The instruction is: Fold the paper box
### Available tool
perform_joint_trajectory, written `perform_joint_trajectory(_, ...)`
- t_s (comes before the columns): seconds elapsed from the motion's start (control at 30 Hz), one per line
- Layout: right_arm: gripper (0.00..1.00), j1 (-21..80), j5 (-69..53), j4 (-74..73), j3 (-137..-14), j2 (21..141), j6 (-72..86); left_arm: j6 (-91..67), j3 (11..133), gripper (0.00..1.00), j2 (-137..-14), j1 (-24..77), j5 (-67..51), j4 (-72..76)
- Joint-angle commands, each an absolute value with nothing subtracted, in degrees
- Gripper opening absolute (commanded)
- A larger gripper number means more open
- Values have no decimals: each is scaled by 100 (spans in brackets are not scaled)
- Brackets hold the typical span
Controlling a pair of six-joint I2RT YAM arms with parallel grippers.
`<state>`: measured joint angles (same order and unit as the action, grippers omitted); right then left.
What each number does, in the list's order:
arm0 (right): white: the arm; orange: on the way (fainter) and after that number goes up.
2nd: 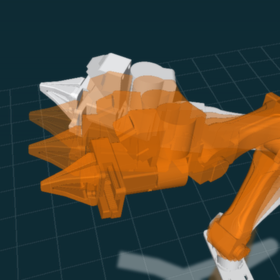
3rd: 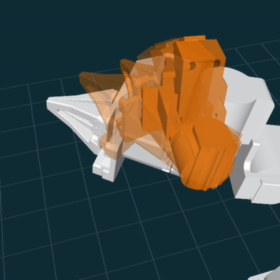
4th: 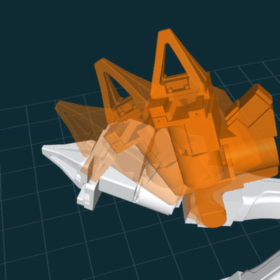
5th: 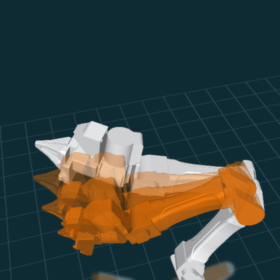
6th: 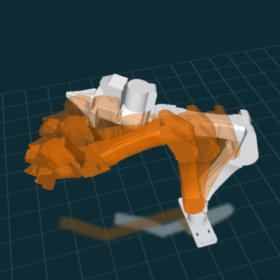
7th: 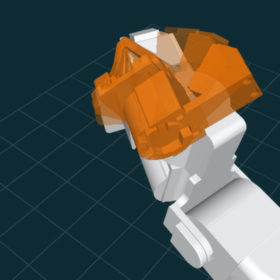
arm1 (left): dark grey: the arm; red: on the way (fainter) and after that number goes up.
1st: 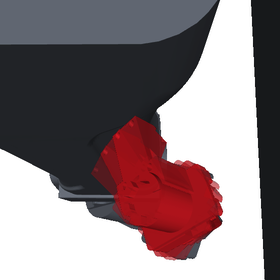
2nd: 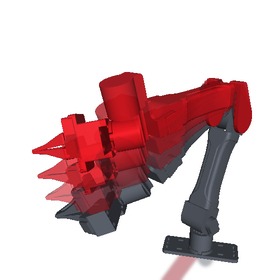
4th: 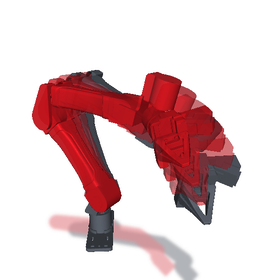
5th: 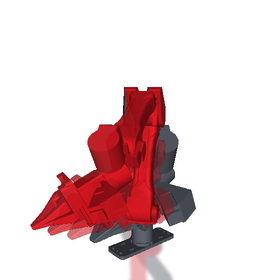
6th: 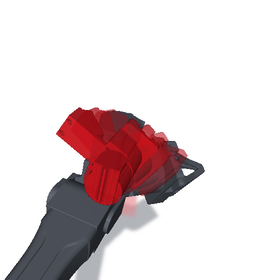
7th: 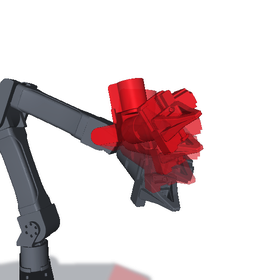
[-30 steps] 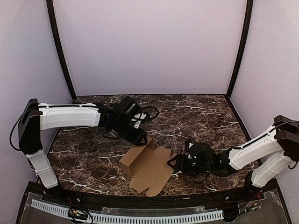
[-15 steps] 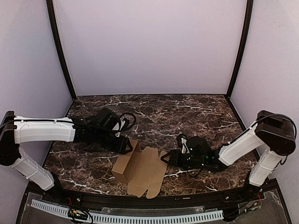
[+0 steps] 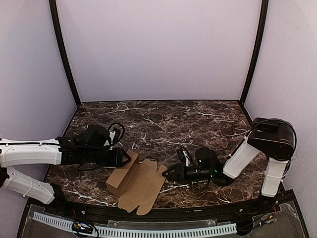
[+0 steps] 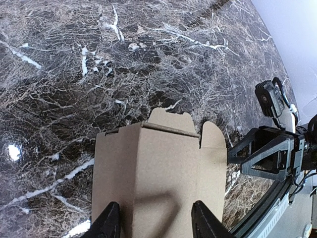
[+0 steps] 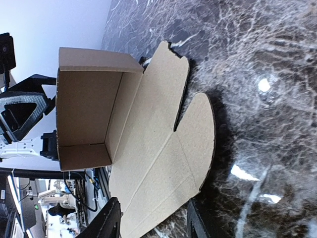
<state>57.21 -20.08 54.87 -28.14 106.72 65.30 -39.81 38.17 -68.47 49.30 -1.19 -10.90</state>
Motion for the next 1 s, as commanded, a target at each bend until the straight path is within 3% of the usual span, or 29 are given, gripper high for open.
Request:
perform_joint_trajectory(0.0, 44, 5732, -2436, 6487, -2828, 10900, 6920, -4345, 3526, 48, -6513, 4904, 22, -642)
perform_joint_trajectory(0.57, 37, 5860, -2171, 6806, -2901, 10650, 7037, -4498, 3438, 49, -5823, 4865, 320, -896)
perform_joint_trajectory(0.97, 39, 5854, -1836, 4822, -3333, 9181, 5961, -4844, 3450, 50, -5319, 4792, 439, -805)
